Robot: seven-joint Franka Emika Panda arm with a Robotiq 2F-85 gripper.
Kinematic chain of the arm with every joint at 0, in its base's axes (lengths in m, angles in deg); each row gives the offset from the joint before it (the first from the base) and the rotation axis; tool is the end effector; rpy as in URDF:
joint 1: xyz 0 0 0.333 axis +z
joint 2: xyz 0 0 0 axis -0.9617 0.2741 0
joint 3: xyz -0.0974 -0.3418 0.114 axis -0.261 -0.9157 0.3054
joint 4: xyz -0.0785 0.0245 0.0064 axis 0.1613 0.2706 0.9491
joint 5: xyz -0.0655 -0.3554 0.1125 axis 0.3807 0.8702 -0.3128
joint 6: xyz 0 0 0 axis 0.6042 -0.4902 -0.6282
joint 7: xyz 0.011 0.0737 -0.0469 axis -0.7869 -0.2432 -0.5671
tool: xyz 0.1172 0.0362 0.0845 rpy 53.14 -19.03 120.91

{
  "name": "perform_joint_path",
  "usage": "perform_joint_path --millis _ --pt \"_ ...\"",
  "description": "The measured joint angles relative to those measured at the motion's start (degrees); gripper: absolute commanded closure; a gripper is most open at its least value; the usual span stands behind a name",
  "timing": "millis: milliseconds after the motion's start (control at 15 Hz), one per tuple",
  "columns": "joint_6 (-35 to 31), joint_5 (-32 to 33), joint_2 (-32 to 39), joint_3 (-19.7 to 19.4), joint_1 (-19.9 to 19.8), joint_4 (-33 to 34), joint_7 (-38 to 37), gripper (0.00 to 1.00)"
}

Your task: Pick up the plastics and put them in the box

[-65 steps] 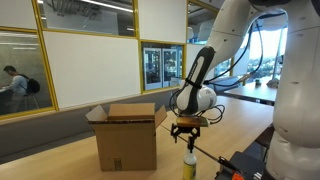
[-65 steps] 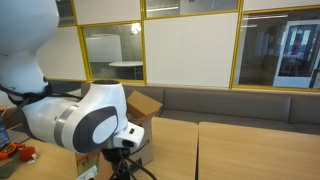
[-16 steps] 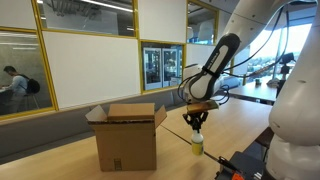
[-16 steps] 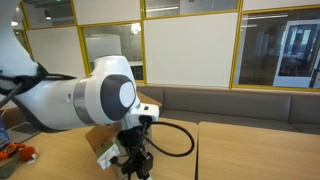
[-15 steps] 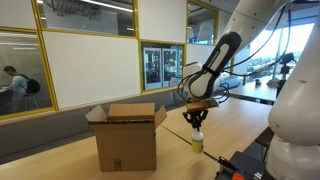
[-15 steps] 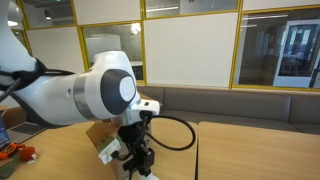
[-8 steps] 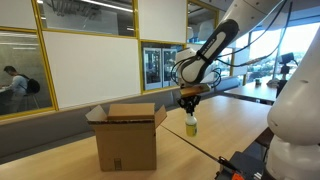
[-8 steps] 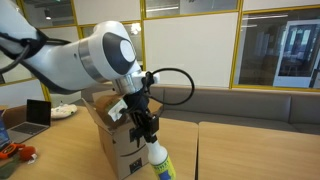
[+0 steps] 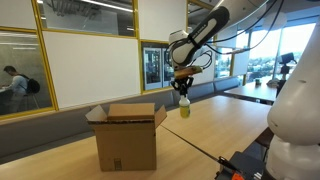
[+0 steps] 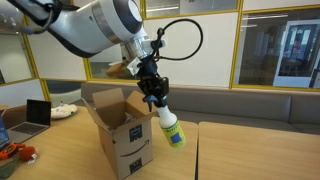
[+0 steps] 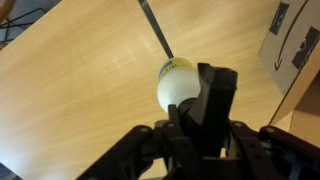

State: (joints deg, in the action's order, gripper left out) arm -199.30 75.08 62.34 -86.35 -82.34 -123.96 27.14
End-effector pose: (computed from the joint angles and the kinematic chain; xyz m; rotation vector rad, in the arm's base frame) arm 0.4743 -0.1029 0.4607 2.7175 -0.7692 0.2909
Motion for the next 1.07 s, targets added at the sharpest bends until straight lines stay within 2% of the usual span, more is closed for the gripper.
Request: perform_joint_path --millis 600,1067 --pt "5.9 0.2 7.7 1.6 3.3 17.3 4.0 0.79" --pt "10.2 0.2 12.4 2.2 7.4 26.8 5.5 0.79"
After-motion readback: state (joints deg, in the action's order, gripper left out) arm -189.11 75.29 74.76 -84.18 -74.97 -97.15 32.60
